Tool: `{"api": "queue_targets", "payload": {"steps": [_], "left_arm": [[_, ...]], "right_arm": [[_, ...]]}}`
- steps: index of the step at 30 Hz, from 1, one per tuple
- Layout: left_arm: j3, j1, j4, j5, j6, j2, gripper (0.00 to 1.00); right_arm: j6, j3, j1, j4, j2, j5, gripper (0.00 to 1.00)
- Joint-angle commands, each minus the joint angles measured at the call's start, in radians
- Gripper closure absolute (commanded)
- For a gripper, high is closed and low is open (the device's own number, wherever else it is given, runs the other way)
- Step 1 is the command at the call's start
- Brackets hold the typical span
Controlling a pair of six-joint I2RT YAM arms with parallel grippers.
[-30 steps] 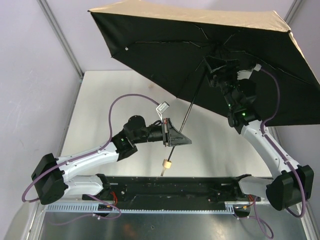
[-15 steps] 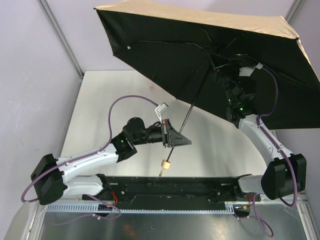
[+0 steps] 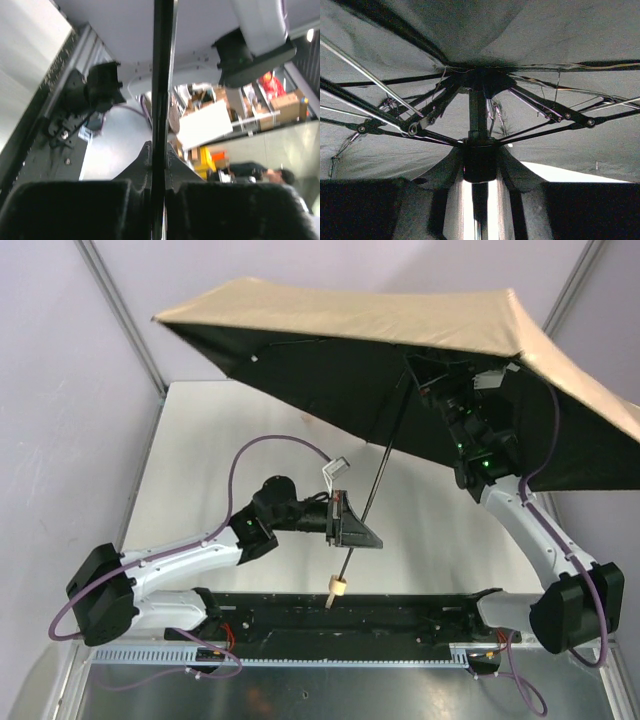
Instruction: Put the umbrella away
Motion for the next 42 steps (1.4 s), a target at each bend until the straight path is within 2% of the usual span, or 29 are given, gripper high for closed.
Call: {"api": "queue_targets", "payload": {"steps": [1,6,10,14,19,21,24,27,34,38,42], "left_arm": [[0.122,0.079,0.074,-0.051,0.000,0.018,1.00],[0.124,0.096,0.070,-0.035,-0.004,0.030,1.00],[0.116,0.112,0.069,-0.029,-0.006,0.037,1.00],[0.119,0.140,0.069,-0.009,-0.012,0.036,1.00],[0.148,0.146,0.067,0.012,0.012,0.048,1.00],[0.143,0.145,0.062,0.018,0.032,0.052,0.91],[0.095,0.136,0.052,-0.002,0.079,0.033,0.67],[0.046,0.103,-0.010,-0.051,0.170,-0.005,0.51],[0.068,-0.011,-0.286,-0.221,0.386,-0.071,0.34],[0.124,-0.044,-0.311,-0.215,0.416,-0.064,0.23],[0.168,-0.051,-0.316,-0.205,0.422,-0.072,0.18]], "right_arm": [[-0.197,-0.015,0.167,-0.170,-0.123,-0.127,1.00],[-0.243,-0.028,0.127,-0.180,-0.177,-0.238,1.00],[-0.144,-0.060,0.133,-0.049,-0.167,-0.336,1.00],[-0.179,-0.064,0.212,-0.097,-0.196,-0.271,1.00],[-0.194,-0.057,0.175,-0.193,-0.202,-0.199,1.00],[-0.214,-0.036,0.163,-0.271,-0.218,-0.124,1.00],[-0.259,0.033,0.161,-0.394,-0.235,-0.029,1.00],[-0.302,0.105,0.173,-0.495,-0.234,0.045,1.00],[-0.390,0.242,0.232,-0.663,-0.205,0.231,1.00],[-0.452,0.301,0.283,-0.715,-0.168,0.312,1.00],[-0.533,0.354,0.352,-0.753,-0.143,0.403,1.00]]}}
